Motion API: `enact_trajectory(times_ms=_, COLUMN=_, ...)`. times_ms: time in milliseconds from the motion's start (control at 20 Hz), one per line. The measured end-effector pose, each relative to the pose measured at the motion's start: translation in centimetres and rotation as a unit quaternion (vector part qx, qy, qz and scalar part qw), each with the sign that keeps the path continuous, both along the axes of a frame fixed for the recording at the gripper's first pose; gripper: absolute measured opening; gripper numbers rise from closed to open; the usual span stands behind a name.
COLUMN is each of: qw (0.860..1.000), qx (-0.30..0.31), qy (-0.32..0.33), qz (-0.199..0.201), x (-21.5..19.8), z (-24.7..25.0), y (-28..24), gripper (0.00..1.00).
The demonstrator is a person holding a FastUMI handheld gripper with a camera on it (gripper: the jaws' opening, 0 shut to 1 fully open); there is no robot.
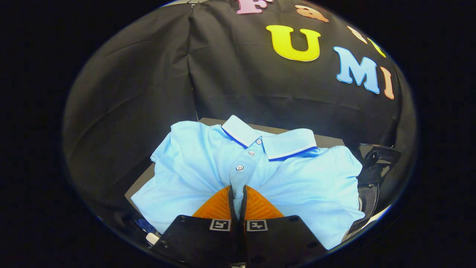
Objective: Put the clothes into the washing machine and then close the washing machine lid.
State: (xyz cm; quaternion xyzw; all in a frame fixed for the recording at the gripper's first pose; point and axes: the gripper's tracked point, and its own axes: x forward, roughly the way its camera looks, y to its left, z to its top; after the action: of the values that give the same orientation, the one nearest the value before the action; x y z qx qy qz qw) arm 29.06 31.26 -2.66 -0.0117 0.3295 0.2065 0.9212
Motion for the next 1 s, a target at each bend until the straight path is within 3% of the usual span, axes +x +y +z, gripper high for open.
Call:
enact_trajectory(times_ms=250, qw=1.000, qx=0.024, qy=0.008, qz=-0.010, x=0.2, z=1.9, y=-0.5, gripper=0.01)
enact_trajectory(times_ms=500, qw=0.999, qx=0.034, qy=-0.025, qz=0.011, x=0.2, z=5.5, y=-1.5, gripper=0.02)
enact_trajectory(times_ms=1000, qw=0.992, qx=0.076, qy=-0.096, qz=0.035, x=-0.9, z=13.2, y=-9.0, gripper=0.01)
